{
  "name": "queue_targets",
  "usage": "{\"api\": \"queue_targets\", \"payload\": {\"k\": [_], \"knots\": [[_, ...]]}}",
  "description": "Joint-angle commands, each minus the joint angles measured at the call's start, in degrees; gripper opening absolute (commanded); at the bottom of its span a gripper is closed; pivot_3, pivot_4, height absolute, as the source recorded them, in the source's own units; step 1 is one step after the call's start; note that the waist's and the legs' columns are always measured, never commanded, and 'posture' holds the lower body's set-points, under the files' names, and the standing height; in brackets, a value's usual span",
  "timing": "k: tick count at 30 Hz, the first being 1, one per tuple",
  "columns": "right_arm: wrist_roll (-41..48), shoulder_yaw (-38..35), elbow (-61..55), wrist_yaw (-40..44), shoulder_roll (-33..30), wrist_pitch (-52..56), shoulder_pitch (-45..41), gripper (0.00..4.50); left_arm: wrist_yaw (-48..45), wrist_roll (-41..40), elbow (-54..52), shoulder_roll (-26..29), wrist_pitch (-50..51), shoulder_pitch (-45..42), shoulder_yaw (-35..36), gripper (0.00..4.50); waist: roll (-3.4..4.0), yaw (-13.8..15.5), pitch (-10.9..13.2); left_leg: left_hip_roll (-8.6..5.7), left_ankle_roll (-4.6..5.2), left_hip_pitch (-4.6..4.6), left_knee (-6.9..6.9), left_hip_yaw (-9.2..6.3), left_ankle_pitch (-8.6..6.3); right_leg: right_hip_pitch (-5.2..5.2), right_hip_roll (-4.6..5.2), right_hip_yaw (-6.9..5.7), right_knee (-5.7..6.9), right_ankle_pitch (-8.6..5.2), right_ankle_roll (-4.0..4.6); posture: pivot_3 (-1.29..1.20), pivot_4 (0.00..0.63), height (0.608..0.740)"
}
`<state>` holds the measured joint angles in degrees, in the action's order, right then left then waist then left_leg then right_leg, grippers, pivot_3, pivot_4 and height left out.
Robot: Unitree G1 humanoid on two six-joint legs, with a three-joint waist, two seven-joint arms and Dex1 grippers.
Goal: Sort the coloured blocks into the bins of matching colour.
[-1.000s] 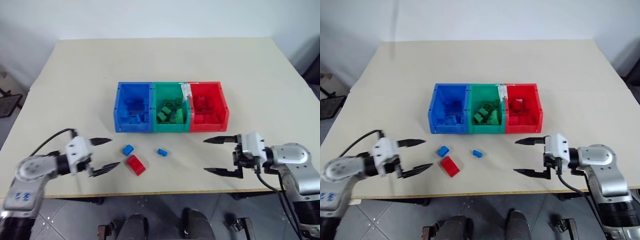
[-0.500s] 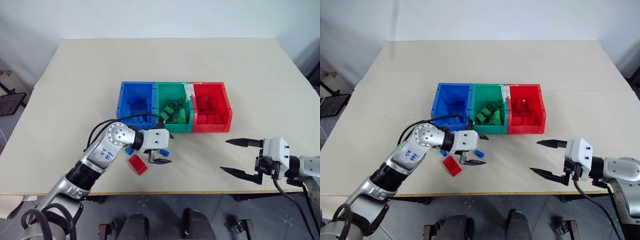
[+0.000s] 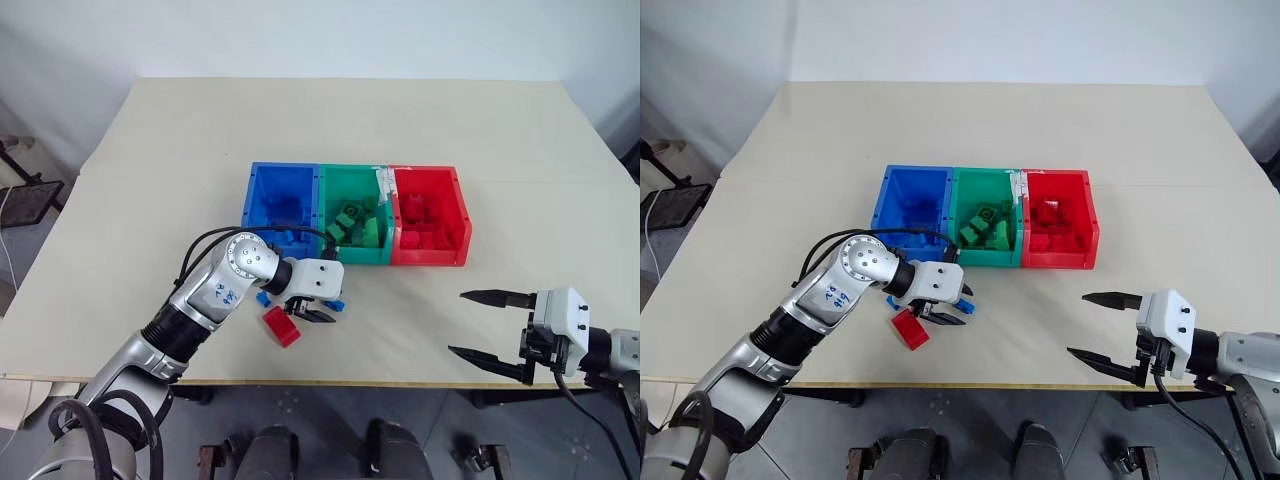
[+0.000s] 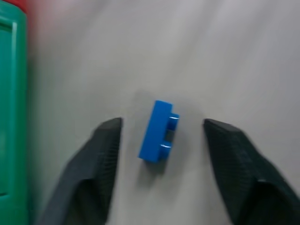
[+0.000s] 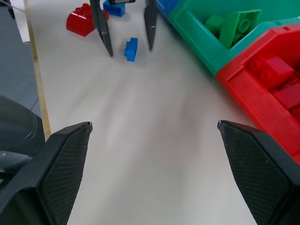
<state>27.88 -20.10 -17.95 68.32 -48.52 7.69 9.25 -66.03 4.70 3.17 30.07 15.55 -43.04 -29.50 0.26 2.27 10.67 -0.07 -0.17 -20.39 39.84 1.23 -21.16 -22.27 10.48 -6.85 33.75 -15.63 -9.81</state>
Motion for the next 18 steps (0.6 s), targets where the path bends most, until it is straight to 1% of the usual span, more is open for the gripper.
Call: {"api": "queue_targets", "payload": {"k": [1,5,7,9,12,14,16,18], "knots": [[1.5,-0.9,-2.0,-0.1,-0.6,0.2,-0.4,4.50,1.0,0.8,0.9,0.0,1.5,1.7,0.7,1.50,0.00,0.1,0.0,0.00,0.00,0.00,0.03,0.00,0.00,0.02,0.00,0.00,0.00,0.00,0.00,0.00,0.150,0.740],[2.2,-0.3,-2.3,-0.2,-0.4,0.7,-0.9,4.50,2.4,0.1,-1.9,0.4,2.9,3.0,3.0,0.37,0.00,0.4,0.0,0.00,0.05,0.02,0.16,0.00,-0.03,0.12,0.00,0.01,-0.03,0.00,0.00,0.00,0.150,0.740],[2.8,0.0,-2.7,-0.8,0.2,1.0,-1.5,4.50,4.8,-0.9,-3.3,-0.4,3.9,3.7,5.5,0.37,0.00,0.4,0.0,0.00,0.05,0.02,0.16,-0.01,-0.03,0.11,0.00,0.01,-0.02,0.00,0.00,0.00,0.150,0.740],[4.1,0.6,-3.6,-3.1,2.0,1.9,-3.5,4.50,9.0,-3.9,-5.7,-2.4,5.9,5.3,10.9,0.37,0.00,0.4,0.0,0.01,0.06,0.01,0.15,-0.01,-0.03,0.08,0.00,0.01,0.00,0.00,0.00,0.00,0.150,0.740],[4.2,2.5,-6.6,-8.2,7.0,0.3,-6.2,4.50,14.7,-7.6,-11.3,-3.6,10.4,9.0,19.6,0.37,-0.01,0.2,0.0,0.02,0.05,-0.03,0.16,-0.04,-0.04,0.02,0.00,0.01,0.04,0.00,0.00,0.00,0.150,0.740],[3.9,3.4,-7.7,-11.6,9.8,0.5,-7.7,4.50,19.1,-8.8,-13.5,-4.6,12.4,10.3,24.0,0.37,0.00,0.0,0.0,0.04,0.02,-0.05,0.13,-0.08,-0.06,-0.05,0.00,0.00,0.09,0.00,0.00,0.00,0.150,0.740],[2.6,4.7,-7.0,-14.0,11.8,0.2,-9.4,4.50,24.9,-8.9,-13.5,-6.6,11.8,10.3,27.9,0.37,0.00,0.1,0.0,0.04,0.00,-0.08,0.14,-0.09,-0.07,-0.08,0.00,-0.01,0.12,0.00,0.00,0.00,0.150,0.740],[1.5,5.7,-5.7,-15.5,13.0,-0.2,-10.8,4.50,29.3,-8.9,-12.5,-8.3,11.3,9.3,30.2,0.37,-0.01,0.3,0.0,-0.01,0.00,-0.11,0.18,-0.11,-0.07,-0.06,0.02,0.00,0.10,0.02,-0.03,0.00,0.150,0.740]]}}
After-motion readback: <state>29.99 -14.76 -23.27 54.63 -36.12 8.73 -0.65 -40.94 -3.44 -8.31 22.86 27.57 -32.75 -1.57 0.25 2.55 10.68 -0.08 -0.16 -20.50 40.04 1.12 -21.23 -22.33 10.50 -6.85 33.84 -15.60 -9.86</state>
